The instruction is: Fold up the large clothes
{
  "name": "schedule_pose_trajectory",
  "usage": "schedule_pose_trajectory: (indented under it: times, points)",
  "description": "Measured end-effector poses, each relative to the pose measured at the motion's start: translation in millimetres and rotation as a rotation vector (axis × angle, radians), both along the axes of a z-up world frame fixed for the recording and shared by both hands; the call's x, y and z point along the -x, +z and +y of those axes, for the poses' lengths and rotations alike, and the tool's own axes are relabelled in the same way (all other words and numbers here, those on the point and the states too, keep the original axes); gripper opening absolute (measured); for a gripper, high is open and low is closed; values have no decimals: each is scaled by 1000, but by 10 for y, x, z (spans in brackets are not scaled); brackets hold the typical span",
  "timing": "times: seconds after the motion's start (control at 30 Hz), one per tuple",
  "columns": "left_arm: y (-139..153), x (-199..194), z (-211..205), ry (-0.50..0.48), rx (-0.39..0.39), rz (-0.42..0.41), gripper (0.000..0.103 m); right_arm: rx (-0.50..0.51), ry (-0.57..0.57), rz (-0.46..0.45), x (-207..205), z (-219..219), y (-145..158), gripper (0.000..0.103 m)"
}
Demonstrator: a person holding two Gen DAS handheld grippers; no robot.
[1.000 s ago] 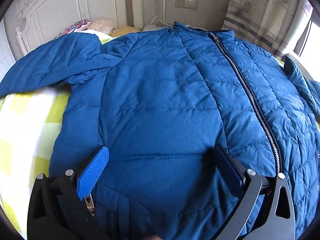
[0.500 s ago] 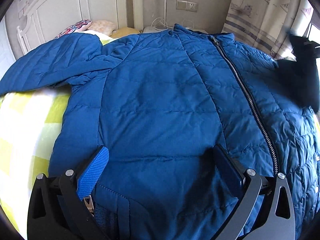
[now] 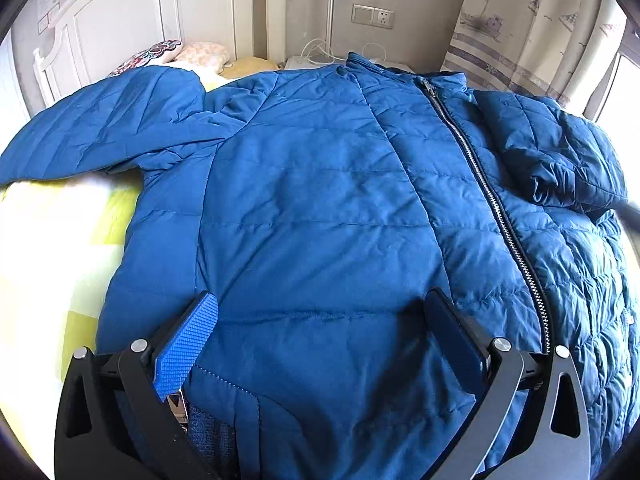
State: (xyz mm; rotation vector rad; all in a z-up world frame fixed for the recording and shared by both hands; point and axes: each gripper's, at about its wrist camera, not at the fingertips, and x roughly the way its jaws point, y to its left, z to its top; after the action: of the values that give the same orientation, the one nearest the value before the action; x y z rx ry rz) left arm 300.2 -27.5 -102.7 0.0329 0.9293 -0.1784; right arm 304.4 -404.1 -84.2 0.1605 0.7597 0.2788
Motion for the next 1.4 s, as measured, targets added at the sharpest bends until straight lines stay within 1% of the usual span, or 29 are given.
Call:
schedule_pose_trajectory:
  times: [0.07, 0.13, 0.2, 0.27, 0.3, 0.33, 0.37, 0.4, 0.5, 0.57, 0.6, 0.63, 0.67, 0.7, 0.77, 0.8, 0.87, 0.9, 0.93, 0.97, 1.0, 1.03, 1.07, 1.13, 1.17, 1.2, 1.23, 1.33, 1.4]
  points:
    - [1, 3, -21, 0, -12, -2, 99, -65, -132, -80, 202, -408, 93, 63]
    - [5, 3, -22, -1, -15, -4, 99, -116, -277, -114, 173, -809, 88, 69]
    - [10, 12, -11, -1, -7, -5, 99, -172, -316, -77, -32, -1087, -31, 69]
    - [20, 19, 5, -1, 5, -9, 99, -177, -320, -30, -239, -1160, -146, 68]
    - [35, 32, 27, 1, 18, -17, 99, -182, -315, -11, -303, -1149, -179, 54]
    - [56, 48, 52, 5, 30, -30, 99, -202, -291, -15, -348, -1101, -166, 23]
    - [87, 74, 84, 12, 44, -51, 99, -187, -291, -42, -368, -987, -112, 19]
    - [111, 97, 102, 17, 53, -68, 99, -157, -264, -93, -358, -819, 3, 13]
    - [192, 151, 143, 17, 80, -122, 99, -77, -132, -217, -352, -122, 361, 12]
    - [213, 161, 143, 8, 87, -134, 99, -51, 3, -246, -383, 420, 536, 14]
    - [218, 170, 139, 5, 91, -137, 99, -53, 117, -246, -402, 732, 604, 26]
    - [225, 176, 151, 3, 100, -141, 99, -64, 210, -235, -420, 931, 639, 52]
    - [230, 181, 166, 2, 112, -145, 99, -55, 305, -226, -400, 1190, 666, 63]
    - [229, 183, 177, 1, 121, -144, 99, -22, 327, -234, -356, 1332, 687, 67]
    - [227, 175, 225, 0, 151, -137, 99, 23, 346, -249, -263, 1417, 695, 67]
    - [228, 172, 236, 1, 161, -135, 99, 23, 330, -260, -208, 1318, 675, 67]
    - [226, 171, 252, -3, 182, -128, 99, 33, 243, -264, -209, 1035, 618, 66]
    - [225, 162, 256, -8, 189, -125, 99, 41, 164, -254, -241, 830, 564, 66]
    - [219, 160, 254, -13, 192, -124, 99, 39, 56, -230, -236, 478, 468, 66]
    - [223, 157, 258, -17, 200, -123, 99, 36, -34, -205, -265, 315, 393, 66]
    - [225, 152, 262, -16, 203, -124, 99, 33, -160, -165, -275, -9, 275, 66]
    - [219, 149, 264, -14, 205, -124, 99, 28, -250, -132, -317, -213, 157, 67]
    - [219, 140, 280, -10, 213, -121, 99, -1, -347, -86, -302, -510, -4, 67]
    - [218, 146, 316, -1, 236, -114, 99, -59, -484, -7, -246, -962, -325, 67]
    - [216, 142, 348, 10, 249, -109, 99, -83, -519, 17, -245, -1100, -450, 65]
    - [222, 129, 360, 15, 263, -100, 98, -125, -527, 27, -215, -1216, -542, 61]
    - [226, 107, 390, 22, 280, -85, 96, -162, -528, 27, -202, -1262, -578, 61]
    - [297, 2, 455, 55, 298, -48, 94, -152, -535, -15, -174, -1260, -573, 61]
    - [404, -102, 463, 77, 275, -53, 86, -145, -541, -26, -157, -1251, -600, 61]
